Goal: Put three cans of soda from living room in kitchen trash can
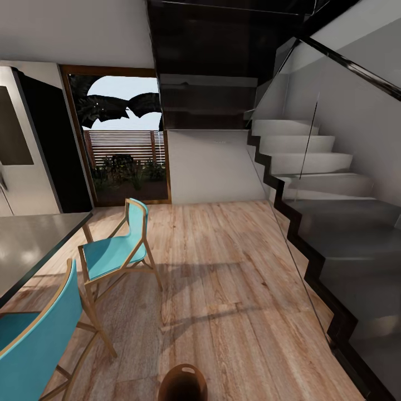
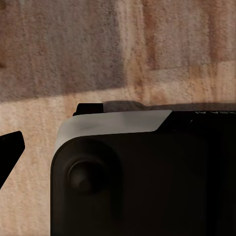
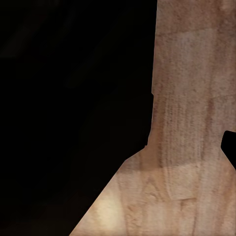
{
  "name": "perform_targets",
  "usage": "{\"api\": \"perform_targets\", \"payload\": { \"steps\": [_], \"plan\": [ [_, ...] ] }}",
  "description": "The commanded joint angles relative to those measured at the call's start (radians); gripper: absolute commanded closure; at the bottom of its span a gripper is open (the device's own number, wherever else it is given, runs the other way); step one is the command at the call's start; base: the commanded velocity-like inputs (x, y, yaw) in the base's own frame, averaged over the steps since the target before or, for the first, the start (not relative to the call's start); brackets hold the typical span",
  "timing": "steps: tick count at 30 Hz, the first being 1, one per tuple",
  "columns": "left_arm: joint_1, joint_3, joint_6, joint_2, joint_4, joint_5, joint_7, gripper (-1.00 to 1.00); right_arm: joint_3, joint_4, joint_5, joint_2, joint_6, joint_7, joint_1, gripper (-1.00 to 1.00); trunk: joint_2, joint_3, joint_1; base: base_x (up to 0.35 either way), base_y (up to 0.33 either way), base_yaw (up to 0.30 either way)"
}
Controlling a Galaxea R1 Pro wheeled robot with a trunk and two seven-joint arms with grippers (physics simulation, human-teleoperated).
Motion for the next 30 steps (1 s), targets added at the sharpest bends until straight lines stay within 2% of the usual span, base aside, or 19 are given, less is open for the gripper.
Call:
{"api": "perform_targets", "payload": {
  "steps": [1, 30],
  "plan": [
    [0.000, 0.000, 0.000, 0.000, 0.000, 0.000, 0.000, -1.00, 0.000, 0.000, 0.000, 0.000, 0.000, 0.000, 0.000, -1.00, 0.000, 0.000, 0.000, 0.000, 0.000, 0.000],
    [0.000, 0.000, 0.000, 0.000, 0.000, 0.000, 0.000, -1.00, 0.000, 0.000, 0.000, 0.000, 0.000, 0.000, 0.000, -1.00, 0.000, 0.000, 0.000, 0.000, 0.000, 0.000]
  ]
}}
